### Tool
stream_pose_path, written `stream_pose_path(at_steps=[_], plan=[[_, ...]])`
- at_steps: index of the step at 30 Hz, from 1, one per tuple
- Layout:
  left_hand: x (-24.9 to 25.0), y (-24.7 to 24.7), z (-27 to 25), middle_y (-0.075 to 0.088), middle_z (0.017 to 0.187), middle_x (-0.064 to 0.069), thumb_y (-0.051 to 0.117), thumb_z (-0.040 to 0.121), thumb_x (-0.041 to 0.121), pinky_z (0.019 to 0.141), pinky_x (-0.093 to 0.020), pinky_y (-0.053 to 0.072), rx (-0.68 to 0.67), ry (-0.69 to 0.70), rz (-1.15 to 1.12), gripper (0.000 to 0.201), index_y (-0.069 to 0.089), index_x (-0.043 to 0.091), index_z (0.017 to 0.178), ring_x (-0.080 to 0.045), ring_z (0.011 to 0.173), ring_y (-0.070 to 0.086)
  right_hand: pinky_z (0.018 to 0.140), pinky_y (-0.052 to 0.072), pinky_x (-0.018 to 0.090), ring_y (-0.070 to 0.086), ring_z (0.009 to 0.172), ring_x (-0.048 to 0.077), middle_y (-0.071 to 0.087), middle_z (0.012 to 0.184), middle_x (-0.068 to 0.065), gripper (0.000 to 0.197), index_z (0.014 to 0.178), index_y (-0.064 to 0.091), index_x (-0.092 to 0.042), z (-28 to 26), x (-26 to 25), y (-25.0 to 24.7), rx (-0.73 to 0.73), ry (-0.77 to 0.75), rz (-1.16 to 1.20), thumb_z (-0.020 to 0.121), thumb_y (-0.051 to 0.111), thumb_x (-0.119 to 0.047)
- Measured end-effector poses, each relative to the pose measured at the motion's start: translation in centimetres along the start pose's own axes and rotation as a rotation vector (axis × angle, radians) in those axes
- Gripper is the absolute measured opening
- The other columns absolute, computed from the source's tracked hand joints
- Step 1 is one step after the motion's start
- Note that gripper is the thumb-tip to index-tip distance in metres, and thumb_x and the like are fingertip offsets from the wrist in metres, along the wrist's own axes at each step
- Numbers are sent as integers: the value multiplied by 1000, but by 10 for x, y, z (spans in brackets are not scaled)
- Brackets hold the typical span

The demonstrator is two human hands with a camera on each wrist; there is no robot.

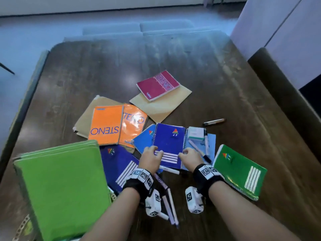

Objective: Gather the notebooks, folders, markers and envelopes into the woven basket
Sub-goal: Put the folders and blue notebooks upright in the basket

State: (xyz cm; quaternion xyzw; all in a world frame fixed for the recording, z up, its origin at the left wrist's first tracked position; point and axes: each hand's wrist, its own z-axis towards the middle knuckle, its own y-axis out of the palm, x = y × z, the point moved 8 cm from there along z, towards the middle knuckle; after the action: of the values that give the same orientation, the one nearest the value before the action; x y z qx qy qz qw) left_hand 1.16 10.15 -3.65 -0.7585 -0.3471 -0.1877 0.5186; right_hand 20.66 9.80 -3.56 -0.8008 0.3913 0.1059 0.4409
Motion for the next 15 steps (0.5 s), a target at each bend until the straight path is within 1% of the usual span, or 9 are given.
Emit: stream_pose_path(at_steps=[3, 4, 6, 7, 9, 10, 12, 13, 15], plan=[[-12, 20, 19, 53, 124, -14, 59, 94, 41, 101, -39, 40, 99, -147, 95, 49, 55, 9, 131, -31, 117, 53, 77, 48, 30, 66, 101, 30, 71, 109, 10, 21, 98, 61, -14, 30, 7, 6, -45, 1, 8, 93, 59, -34], [-12, 22, 23, 51, 125, -13, 60, 93, 43, 101, -39, 40, 150, -177, 114, 50, 54, 11, 131, -31, 118, 51, 80, 52, 32, 67, 99, 30, 71, 109, 10, 24, 96, 59, -15, 40, 10, 10, -44, 7, 18, 91, 60, -38], [-11, 23, 24, 47, 128, -12, 65, 88, 49, 99, -43, 42, 241, -250, 166, 56, 51, 15, 130, -32, 121, 47, 85, 56, 39, 67, 101, 30, 70, 113, 10, 39, 107, 58, -13, 53, 12, 15, -31, 29, 36, 86, 64, -45], [-11, 24, 24, 46, 129, -12, 67, 85, 51, 98, -46, 43, 268, -295, 188, 60, 49, 16, 130, -33, 122, 46, 86, 55, 40, 66, 104, 31, 68, 116, 11, 48, 115, 54, -11, 57, 13, 16, -23, 39, 46, 85, 66, -47], [-14, 27, 23, 47, 131, -14, 70, 81, 53, 98, -49, 44, 282, -383, 185, 65, 46, 16, 129, -35, 124, 46, 84, 50, 35, 63, 110, 32, 65, 121, 13, 60, 125, 46, -6, 63, 15, 18, -31, 59, 88, 86, 71, -45], [-17, 28, 24, 48, 131, -14, 71, 79, 54, 99, -49, 44, 279, -421, 162, 67, 46, 16, 128, -35, 124, 47, 83, 47, 34, 62, 110, 32, 64, 122, 14, 62, 126, 45, -5, 66, 15, 16, -28, 67, 120, 86, 72, -43], [-25, 32, 26, 54, 128, -11, 73, 77, 55, 99, -46, 44, 262, -469, 106, 66, 50, 15, 124, -33, 121, 51, 82, 48, 34, 63, 101, 29, 66, 117, 12, 57, 121, 49, -5, 72, 20, 13, -24, 87, 178, 86, 74, -42], [-28, 34, 28, 56, 125, -10, 73, 77, 56, 98, -43, 44, 247, -469, 89, 63, 53, 15, 121, -30, 118, 53, 83, 51, 36, 64, 98, 29, 68, 114, 11, 53, 118, 51, -6, 76, 22, 13, -25, 92, 192, 86, 73, -42], [-28, 36, 30, 60, 118, -6, 73, 78, 55, 93, -40, 46, 216, -442, 67, 56, 56, 15, 113, -26, 112, 56, 87, 53, 42, 65, 98, 29, 69, 110, 8, 45, 113, 54, -9, 82, 24, 10, -20, 71, 171, 86, 72, -40]])
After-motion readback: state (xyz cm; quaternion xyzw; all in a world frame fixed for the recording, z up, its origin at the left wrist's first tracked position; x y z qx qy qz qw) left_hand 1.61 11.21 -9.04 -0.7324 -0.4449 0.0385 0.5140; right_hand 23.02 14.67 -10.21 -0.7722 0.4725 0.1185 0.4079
